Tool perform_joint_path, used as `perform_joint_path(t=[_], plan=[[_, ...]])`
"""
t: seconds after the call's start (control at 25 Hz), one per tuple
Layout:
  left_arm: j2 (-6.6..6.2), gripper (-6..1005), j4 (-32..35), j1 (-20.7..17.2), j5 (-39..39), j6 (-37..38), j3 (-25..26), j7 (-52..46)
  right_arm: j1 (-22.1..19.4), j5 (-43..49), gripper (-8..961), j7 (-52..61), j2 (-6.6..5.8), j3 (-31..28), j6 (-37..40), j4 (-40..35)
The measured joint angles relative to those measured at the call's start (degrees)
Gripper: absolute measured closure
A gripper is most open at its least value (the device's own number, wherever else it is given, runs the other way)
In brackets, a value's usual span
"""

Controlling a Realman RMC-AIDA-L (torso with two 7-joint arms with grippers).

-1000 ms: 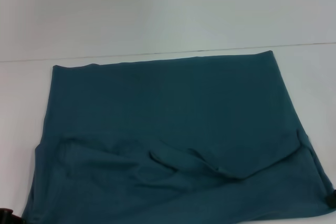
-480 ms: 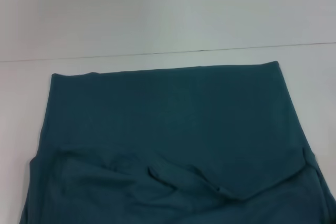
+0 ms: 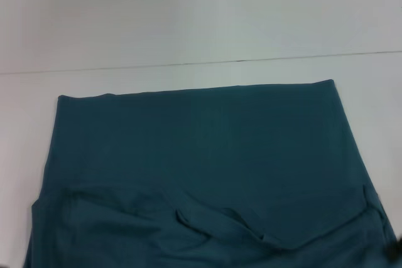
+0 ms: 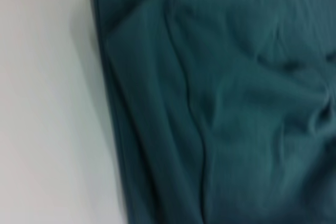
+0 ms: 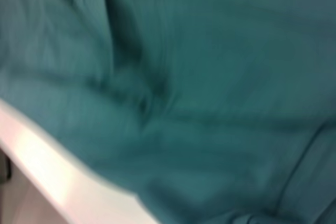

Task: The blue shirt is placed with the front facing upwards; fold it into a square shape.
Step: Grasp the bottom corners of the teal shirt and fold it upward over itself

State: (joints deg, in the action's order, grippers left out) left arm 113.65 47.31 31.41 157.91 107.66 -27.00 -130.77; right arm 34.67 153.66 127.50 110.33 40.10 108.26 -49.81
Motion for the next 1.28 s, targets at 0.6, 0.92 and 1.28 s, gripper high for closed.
perform_joint_path(t=[0.6,0.92,1.28], plan=[[-2.74,970,-5.8,13.0,-0.3,-13.4,0.3,-9.0,5.0,-6.8,921,8.6,-0.24,-7.3,-19.1,0.6],[-2.67,969,-5.8,14.5,-4.8,-20.2,0.2,-11.8,7.6,-7.0,922,11.8,1.3,-6.8,-25.8,0.6],[-2.96,969,-6.6,16.2,-5.3,-28.3,-0.1,-15.6,8.4,-6.9,922,13.9,2.47,-6.5,-34.1,0.6]])
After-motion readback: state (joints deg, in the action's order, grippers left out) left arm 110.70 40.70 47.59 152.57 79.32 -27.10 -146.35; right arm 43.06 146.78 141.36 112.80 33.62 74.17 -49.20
